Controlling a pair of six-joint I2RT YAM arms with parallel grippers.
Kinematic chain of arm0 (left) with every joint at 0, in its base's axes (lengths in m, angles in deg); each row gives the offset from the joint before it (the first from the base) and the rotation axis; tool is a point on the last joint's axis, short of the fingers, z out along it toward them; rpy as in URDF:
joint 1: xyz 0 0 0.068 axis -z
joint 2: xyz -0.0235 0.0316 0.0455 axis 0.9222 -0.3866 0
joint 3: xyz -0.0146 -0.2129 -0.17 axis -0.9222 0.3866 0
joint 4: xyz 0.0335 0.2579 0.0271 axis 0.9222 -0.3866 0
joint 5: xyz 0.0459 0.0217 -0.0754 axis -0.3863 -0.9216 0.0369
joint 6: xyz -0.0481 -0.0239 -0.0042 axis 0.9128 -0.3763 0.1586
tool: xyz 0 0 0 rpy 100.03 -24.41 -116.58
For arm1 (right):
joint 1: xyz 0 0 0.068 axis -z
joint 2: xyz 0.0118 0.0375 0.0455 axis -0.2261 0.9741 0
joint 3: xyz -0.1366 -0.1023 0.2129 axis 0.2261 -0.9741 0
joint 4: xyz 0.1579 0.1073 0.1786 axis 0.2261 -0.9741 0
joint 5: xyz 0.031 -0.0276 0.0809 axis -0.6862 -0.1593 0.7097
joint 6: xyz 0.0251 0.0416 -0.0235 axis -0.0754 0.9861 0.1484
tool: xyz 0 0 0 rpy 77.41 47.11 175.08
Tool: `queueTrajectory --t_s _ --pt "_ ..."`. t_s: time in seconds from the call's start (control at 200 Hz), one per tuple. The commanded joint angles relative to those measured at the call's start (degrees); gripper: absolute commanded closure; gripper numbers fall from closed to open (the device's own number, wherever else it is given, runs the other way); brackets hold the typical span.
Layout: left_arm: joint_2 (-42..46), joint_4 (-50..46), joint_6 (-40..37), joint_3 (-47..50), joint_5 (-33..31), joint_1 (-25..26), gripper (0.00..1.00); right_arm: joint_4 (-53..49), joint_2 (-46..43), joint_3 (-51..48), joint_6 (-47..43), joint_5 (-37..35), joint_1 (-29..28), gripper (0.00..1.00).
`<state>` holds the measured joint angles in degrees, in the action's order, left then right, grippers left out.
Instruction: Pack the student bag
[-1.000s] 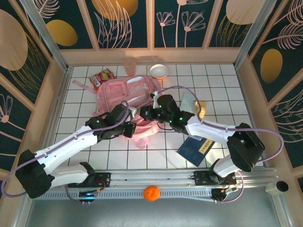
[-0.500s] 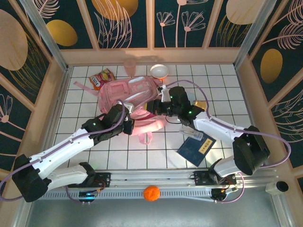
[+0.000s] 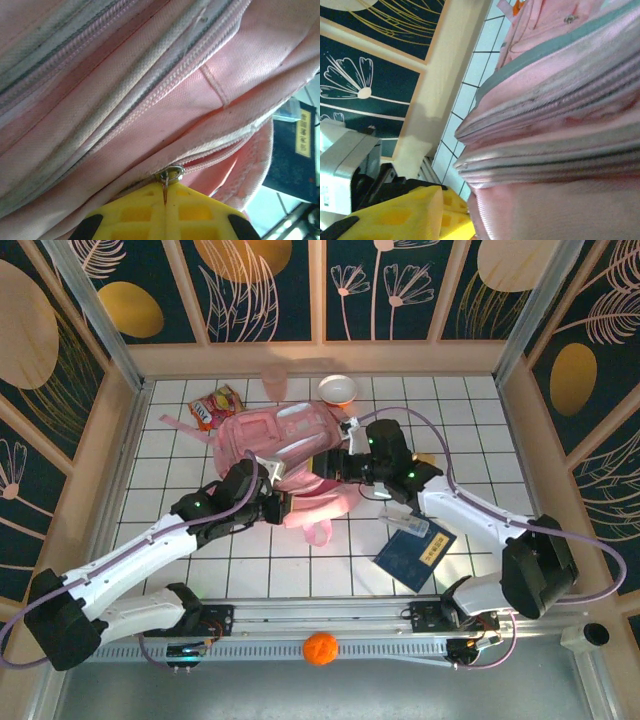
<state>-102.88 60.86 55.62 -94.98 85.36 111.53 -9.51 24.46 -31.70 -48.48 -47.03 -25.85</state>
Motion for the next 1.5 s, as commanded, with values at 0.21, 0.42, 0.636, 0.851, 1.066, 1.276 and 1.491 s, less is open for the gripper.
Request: queueTrajectory --t_s 0.21,0.42,0.636,0.851,1.066,1.276,1.491 --pt "0.16 12.07 13.78 6.45 14.96 -0.23 1.0 -3.04 -10.6 -8.15 5.53 -16.58 -7.44 0.38" --pt "-0.38 14.18 15.74 6.33 17.83 -0.17 1.0 -0.19 -14.18 -15.29 17.77 -22.98 -9.17 0.36" --pt "-2.61 11.04 10.16 5.97 18.98 -0.23 1.0 7.85 -12.8 -17.7 20.32 -24.43 -9.89 0.36" --pt "-5.09 -3.65 -10.76 -2.0 7.3 -0.25 1.0 7.44 -11.8 -13.94 15.73 -24.91 -5.07 0.7" --pt "-5.92 -8.32 -19.48 -4.87 -1.5 -0.22 1.0 2.49 -15.05 -8.48 8.05 -18.18 2.91 0.98" --pt "-6.59 -9.44 -19.79 -6.23 -12.31 -0.24 1.0 1.81 -15.39 -4.84 5.01 -8.97 7.26 1.0" --pt "-4.15 -4.54 -17.29 -3.5 -21.59 -2.01 1.0 0.2 -14.57 -0.37 2.61 -0.57 11.35 1.0"
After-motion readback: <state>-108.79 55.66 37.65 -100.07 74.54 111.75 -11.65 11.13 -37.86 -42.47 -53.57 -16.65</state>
